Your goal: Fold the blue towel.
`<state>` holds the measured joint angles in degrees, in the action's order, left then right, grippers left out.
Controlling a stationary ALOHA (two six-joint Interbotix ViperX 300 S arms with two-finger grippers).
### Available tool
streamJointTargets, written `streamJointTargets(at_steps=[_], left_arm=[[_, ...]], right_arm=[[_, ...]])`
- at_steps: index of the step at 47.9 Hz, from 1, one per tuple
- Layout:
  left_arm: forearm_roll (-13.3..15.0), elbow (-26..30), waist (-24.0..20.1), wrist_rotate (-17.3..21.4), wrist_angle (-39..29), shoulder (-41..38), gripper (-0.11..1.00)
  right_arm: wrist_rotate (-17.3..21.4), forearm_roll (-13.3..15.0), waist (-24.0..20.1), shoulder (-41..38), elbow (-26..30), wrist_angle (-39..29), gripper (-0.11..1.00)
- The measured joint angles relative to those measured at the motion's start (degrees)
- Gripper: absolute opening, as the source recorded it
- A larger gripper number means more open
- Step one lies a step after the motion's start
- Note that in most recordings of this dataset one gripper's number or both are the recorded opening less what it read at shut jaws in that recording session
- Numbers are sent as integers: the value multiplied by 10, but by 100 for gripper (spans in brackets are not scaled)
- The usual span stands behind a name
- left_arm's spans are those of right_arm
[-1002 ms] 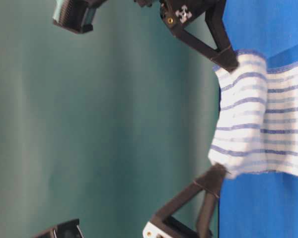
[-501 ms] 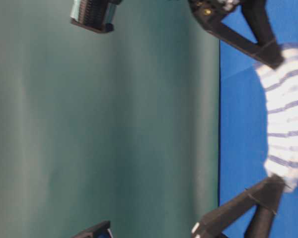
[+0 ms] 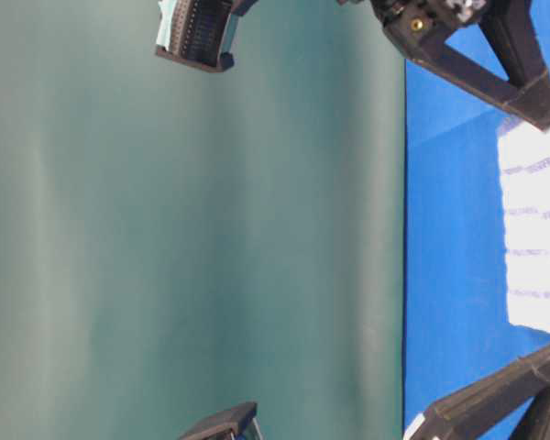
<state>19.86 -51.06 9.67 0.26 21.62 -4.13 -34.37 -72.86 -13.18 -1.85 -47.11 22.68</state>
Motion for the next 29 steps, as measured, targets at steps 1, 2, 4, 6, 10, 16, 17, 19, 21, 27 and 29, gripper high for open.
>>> streamJointTargets(at_steps=[1, 2, 4, 6, 10, 16, 17, 19, 21, 27, 29], left_arm=[[0, 0, 0, 0, 0, -1, 3], [0, 0, 0, 0, 1, -1, 3], [1, -1, 0, 0, 1, 0, 4], [0, -1, -1, 0, 1, 0, 4], [0, -3, -3, 0, 2, -1, 12], [0, -3, -4, -5, 2, 0, 47], [0, -3, -4, -5, 2, 1, 54], [0, -3, -4, -4, 1, 4, 67], [0, -4, -4, -2, 0, 10, 78], [0, -9, -4, 3, -15, 36, 84], [-1, -12, -5, 4, -23, 53, 83]], right_arm=[[0, 0, 0, 0, 0, 0, 8], [0, 1, 0, 0, 0, -1, 9], [0, 0, 0, 0, 0, -1, 14], [0, 0, 0, 0, 0, 0, 22], [0, -1, -2, 0, 0, 0, 45], [0, -2, -6, 0, 1, 0, 82], [0, -2, -7, 0, 1, 0, 86], [-1, -2, -7, 0, 1, 0, 89], [-3, -2, -8, 2, 0, 0, 88], [-10, -1, -8, 23, -1, 3, 83], [-11, 0, -8, 37, -4, 4, 83]])
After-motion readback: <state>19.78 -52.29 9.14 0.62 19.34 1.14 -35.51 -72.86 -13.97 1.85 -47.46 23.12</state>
